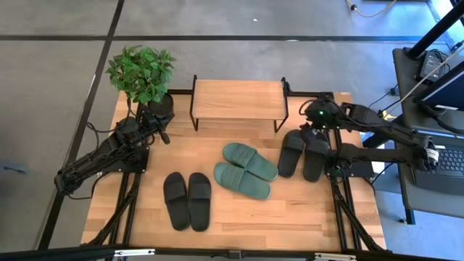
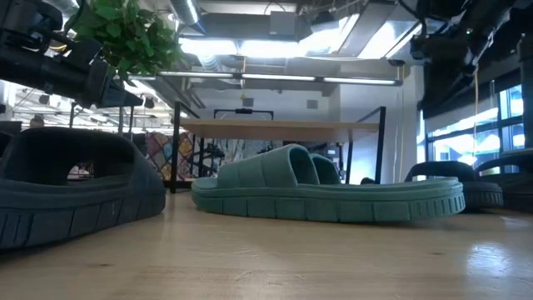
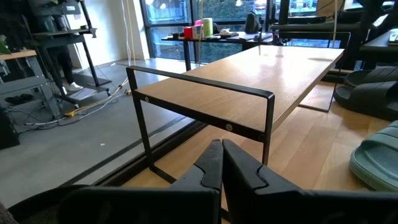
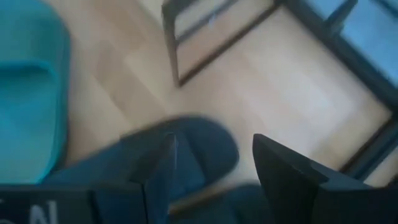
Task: Pick and place slides into the shelf
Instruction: Put the black slide on the shelf
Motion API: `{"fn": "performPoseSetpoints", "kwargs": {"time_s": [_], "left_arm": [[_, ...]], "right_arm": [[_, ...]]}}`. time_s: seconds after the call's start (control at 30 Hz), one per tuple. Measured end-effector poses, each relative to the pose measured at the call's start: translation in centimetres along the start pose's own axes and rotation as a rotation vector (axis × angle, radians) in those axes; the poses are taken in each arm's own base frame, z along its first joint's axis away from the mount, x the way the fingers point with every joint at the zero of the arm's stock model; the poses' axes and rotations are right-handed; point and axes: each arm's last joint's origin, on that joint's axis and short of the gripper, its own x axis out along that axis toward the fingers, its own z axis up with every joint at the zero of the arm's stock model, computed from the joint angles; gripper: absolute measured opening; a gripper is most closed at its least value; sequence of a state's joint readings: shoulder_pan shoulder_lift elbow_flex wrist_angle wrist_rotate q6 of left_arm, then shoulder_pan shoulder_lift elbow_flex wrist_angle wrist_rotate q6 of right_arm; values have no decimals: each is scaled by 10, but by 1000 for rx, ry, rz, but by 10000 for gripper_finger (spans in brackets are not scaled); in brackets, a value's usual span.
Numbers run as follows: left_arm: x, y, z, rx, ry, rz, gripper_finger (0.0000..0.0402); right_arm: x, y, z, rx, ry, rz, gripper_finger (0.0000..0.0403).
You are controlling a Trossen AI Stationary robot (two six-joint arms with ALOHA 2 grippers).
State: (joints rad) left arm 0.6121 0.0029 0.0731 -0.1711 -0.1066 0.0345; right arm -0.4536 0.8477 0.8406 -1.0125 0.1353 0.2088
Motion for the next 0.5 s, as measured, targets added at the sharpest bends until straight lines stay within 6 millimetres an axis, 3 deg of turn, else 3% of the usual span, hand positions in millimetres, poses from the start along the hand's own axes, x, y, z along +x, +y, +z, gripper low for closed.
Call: {"fn": "performPoseSetpoints", "kwargs": {"time_s": [0.33, 0.5], "left_arm": [[0, 0, 0, -7, 0, 0, 0], [0, 0, 0, -7, 0, 0, 0]], "right_arm": [[-27, 27, 13, -170, 173, 104, 210], [-32, 46, 14, -181, 302, 76, 189]]}}
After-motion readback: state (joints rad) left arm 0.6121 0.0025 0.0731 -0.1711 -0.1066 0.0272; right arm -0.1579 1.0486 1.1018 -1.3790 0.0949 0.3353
